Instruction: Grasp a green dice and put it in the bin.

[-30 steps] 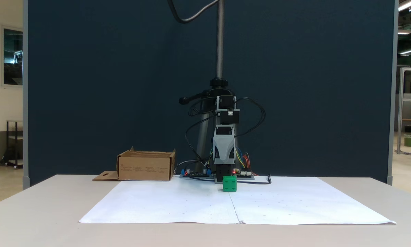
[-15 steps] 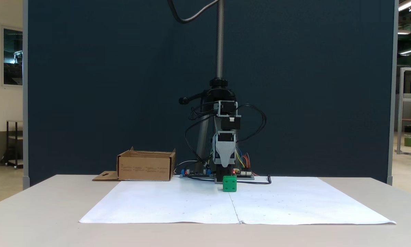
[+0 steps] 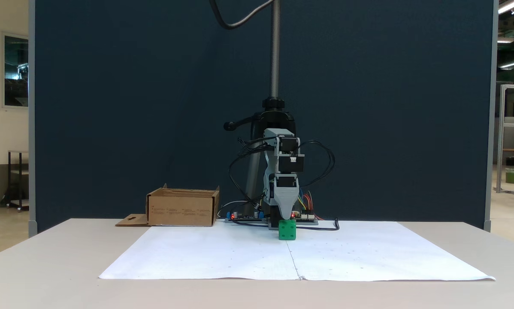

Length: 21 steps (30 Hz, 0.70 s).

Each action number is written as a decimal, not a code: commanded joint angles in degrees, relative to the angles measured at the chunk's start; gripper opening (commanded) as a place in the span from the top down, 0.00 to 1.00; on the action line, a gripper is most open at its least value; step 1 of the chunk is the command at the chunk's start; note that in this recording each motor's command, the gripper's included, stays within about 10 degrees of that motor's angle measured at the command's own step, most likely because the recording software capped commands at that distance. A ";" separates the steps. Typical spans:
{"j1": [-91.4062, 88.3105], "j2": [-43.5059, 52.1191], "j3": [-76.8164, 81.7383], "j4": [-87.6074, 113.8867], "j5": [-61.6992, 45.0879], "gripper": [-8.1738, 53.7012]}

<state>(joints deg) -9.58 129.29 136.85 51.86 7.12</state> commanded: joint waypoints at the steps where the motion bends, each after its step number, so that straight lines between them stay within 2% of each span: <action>1: -0.79 6.50 -0.53 -2.02 5.19 0.14; 10: -0.70 6.42 -0.18 -2.20 11.34 0.14; 21: -1.14 2.29 1.14 -6.77 11.69 0.16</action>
<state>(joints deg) -9.93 129.11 138.16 47.46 15.56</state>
